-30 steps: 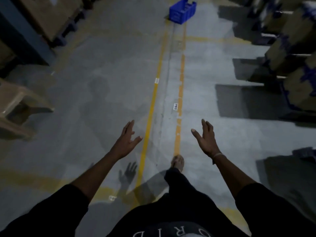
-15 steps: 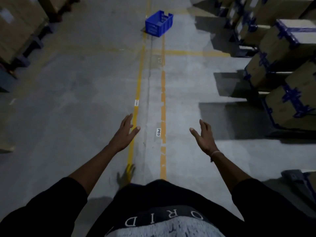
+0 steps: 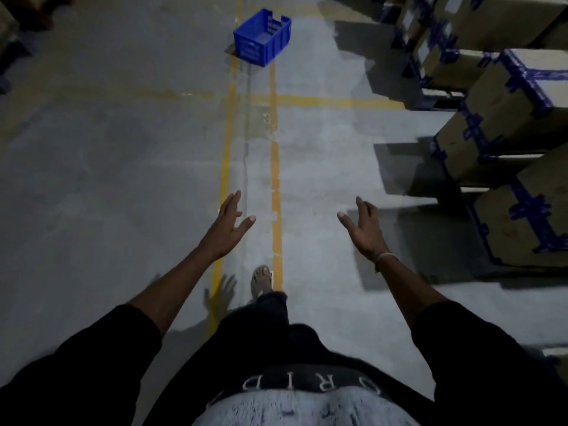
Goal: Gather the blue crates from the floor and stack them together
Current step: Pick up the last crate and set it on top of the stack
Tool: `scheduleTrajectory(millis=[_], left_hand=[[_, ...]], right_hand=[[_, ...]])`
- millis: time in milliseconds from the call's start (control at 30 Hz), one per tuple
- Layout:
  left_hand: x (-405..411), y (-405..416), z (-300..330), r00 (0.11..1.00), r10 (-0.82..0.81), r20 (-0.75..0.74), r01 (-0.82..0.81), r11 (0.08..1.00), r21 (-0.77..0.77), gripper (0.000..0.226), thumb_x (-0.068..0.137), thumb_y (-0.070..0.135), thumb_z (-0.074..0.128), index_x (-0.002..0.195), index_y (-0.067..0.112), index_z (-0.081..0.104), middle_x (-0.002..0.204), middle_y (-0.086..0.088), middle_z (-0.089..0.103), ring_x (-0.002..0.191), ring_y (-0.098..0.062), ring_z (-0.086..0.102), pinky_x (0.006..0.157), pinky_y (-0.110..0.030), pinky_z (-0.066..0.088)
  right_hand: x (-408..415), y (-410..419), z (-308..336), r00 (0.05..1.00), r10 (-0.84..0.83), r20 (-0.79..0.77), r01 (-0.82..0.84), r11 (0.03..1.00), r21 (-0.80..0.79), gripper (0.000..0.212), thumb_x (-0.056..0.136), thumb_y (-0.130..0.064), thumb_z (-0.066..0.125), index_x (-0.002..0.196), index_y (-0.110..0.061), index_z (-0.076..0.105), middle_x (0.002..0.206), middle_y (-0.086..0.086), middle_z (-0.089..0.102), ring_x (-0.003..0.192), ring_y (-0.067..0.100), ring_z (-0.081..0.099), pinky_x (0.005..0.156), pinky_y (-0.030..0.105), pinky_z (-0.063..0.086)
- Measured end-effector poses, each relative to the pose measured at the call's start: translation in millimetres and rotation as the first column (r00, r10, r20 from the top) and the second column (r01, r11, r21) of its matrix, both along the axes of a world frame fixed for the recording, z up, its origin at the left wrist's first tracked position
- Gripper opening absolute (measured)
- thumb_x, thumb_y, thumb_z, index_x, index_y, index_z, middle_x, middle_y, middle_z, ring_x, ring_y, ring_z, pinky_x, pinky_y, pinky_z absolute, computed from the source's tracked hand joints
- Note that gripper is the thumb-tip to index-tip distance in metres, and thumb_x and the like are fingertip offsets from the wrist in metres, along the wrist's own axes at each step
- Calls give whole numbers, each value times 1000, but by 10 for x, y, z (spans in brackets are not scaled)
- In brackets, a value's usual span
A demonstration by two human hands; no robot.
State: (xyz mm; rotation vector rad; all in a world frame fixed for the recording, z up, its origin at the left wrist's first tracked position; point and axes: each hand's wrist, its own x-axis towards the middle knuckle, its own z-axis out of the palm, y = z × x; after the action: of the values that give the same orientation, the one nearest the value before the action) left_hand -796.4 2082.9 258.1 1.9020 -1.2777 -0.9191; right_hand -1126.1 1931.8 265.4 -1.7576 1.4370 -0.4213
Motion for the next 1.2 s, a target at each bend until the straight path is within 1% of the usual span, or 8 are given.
scheduleTrajectory(millis=[167,267,467,633,833,1000,1100,1200], left_hand=[[583,-1295,42,998,-66,-12,67,997,31,84,95,58,53,162,32,9,169,7,5,140,-17,44,103,-34,46],[871,-1985,136,993,-121,-16,122,988,92,85,93,61,52,162,34,9,169,9,1,141,-16,42,106,-37,47],[1331,-3378,157,985,-174,19,172,982,81,85,94,61,53,162,35,8,169,11,1,140,-14,43,103,-35,48],[1643,-4687,-12,990,-142,10,141,987,77,84,95,60,55,161,38,7,168,15,1,140,-13,43,102,-35,48],[1838,-6295,78,996,-79,32,76,993,93,85,96,57,55,162,35,7,169,11,1,139,-14,45,107,-39,47],[2004,-7494,218,999,-39,10,38,998,57,83,98,47,58,162,31,7,168,6,5,140,-16,44,103,-35,47],[2128,-8093,234,999,0,-42,2,999,36,84,98,47,58,162,31,7,168,6,5,141,-16,43,101,-32,48],[2334,-8747,191,999,7,-33,-6,999,32,84,98,48,58,162,32,7,169,7,4,140,-15,43,101,-33,48]], right_hand=[[512,-1114,70,1000,-28,-6,28,999,24,90,87,-70,52,157,-24,20,160,-6,13,148,21,23,120,40,25],[770,-1707,92,997,-77,0,77,997,22,88,89,-68,52,157,-21,21,160,-2,15,147,23,24,120,41,25],[1159,-2918,8,993,-114,23,113,992,56,88,89,-68,52,157,-24,18,160,-6,13,148,24,22,119,43,26],[1432,-4347,-151,993,-113,24,112,993,33,93,85,-75,50,157,-25,19,159,-5,15,147,23,23,119,44,27],[1708,-6152,-83,996,-87,35,85,995,57,99,79,-80,49,156,-25,22,158,-4,18,147,23,23,118,41,26],[1953,-7518,102,1000,-20,13,20,999,33,92,84,-74,52,156,-24,23,158,-4,17,147,24,24,118,42,27],[2143,-8227,194,1000,10,8,-10,1000,11,91,85,-73,52,156,-24,23,158,-4,17,147,24,23,119,42,26],[2360,-8977,240,999,39,-13,-39,999,1,90,86,-71,54,156,-25,23,158,-5,16,148,23,22,119,43,25]])
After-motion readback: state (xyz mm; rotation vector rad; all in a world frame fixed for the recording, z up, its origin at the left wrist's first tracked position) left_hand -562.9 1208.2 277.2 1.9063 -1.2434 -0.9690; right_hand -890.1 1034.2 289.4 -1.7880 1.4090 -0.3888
